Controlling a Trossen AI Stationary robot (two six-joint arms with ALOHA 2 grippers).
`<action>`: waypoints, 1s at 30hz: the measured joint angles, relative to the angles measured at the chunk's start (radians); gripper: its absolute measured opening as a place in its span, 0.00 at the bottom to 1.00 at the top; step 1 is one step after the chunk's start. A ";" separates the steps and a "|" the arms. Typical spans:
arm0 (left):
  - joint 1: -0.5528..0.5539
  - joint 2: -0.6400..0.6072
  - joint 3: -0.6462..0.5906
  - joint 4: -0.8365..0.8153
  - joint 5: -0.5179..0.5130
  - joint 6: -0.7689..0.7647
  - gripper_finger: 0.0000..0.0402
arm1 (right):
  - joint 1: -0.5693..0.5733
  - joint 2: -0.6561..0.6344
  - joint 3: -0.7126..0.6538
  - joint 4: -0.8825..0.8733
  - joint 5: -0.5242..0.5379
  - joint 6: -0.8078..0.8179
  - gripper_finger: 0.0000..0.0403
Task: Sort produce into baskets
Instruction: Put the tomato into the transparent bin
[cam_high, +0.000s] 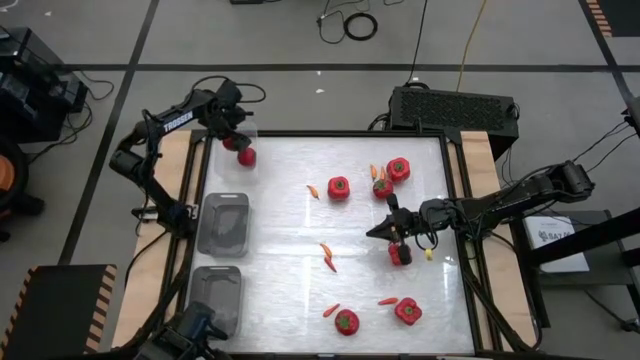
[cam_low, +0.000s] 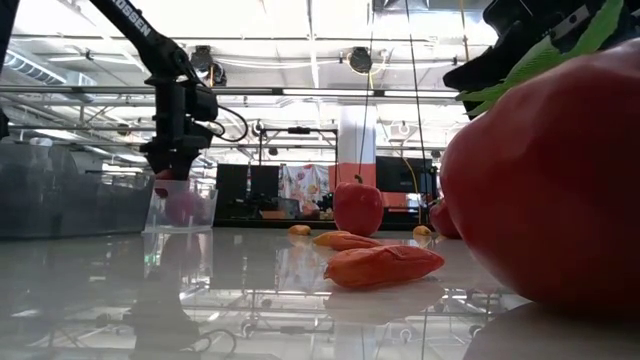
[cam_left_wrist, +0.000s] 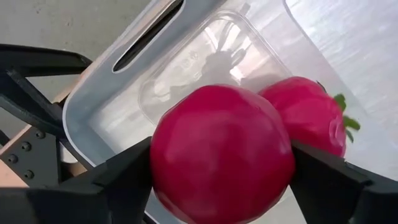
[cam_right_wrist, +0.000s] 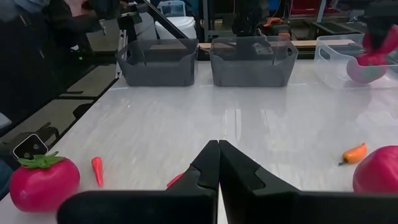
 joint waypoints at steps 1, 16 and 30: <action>0.000 0.000 0.000 -0.003 0.002 -0.002 0.85 | 0.000 0.000 0.000 0.000 0.000 0.001 0.00; 0.000 0.000 0.031 -0.024 -0.060 0.023 0.94 | 0.000 0.000 0.000 0.000 0.000 0.003 0.00; -0.176 0.000 0.198 -0.010 0.385 -0.061 0.94 | 0.000 0.000 0.000 0.030 0.002 0.003 0.00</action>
